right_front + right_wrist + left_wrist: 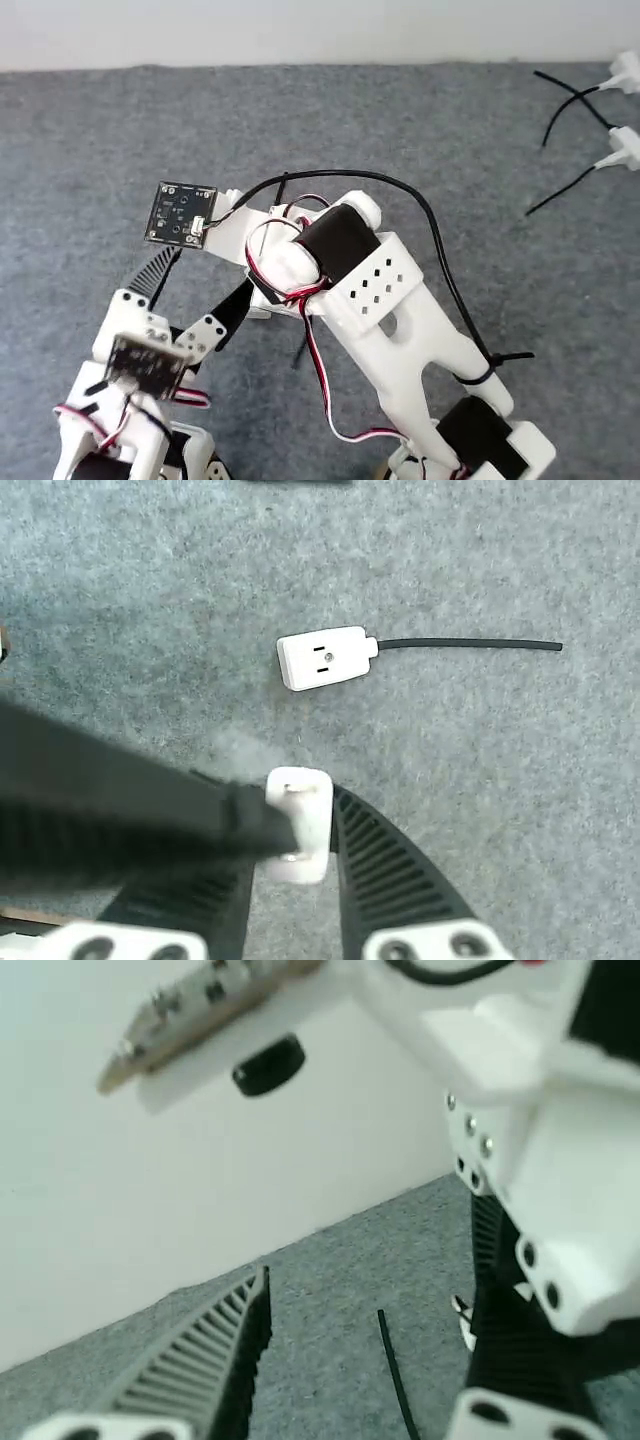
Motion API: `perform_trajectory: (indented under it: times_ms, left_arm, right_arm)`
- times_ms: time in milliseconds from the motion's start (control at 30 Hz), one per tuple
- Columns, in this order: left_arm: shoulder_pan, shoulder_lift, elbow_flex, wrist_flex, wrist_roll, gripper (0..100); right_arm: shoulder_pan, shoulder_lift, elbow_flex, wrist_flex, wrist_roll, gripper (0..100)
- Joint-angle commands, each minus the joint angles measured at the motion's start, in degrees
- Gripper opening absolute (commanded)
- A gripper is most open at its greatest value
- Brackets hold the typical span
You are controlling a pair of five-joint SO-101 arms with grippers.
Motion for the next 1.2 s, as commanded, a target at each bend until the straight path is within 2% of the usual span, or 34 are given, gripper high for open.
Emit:
perform_trajectory:
  times_ms: [0,467,667,900,1167]
  left_arm:
    - [0.44,-0.88,-3.74,0.18,1.05,32]
    - [0.35,-0.88,2.51,-0.26,-0.88,32]
    - [0.35,-0.88,3.91,-0.79,-0.97,32]
    - [-8.53,-0.88,8.92,-6.51,-0.97,32]
    - [-8.44,-0.88,12.0,-7.21,-2.29,32]
  right_arm:
    - [-0.66,-3.12,-3.16,1.63,-0.97,0.9]
    - [-0.84,-3.56,-3.16,2.59,-1.14,0.9]
    - [-2.95,-8.48,-0.62,2.59,-1.14,0.9]
    - [-3.56,-16.22,6.07,2.51,-1.14,0.9]
    - [-3.47,-21.67,7.74,2.51,-3.34,0.9]
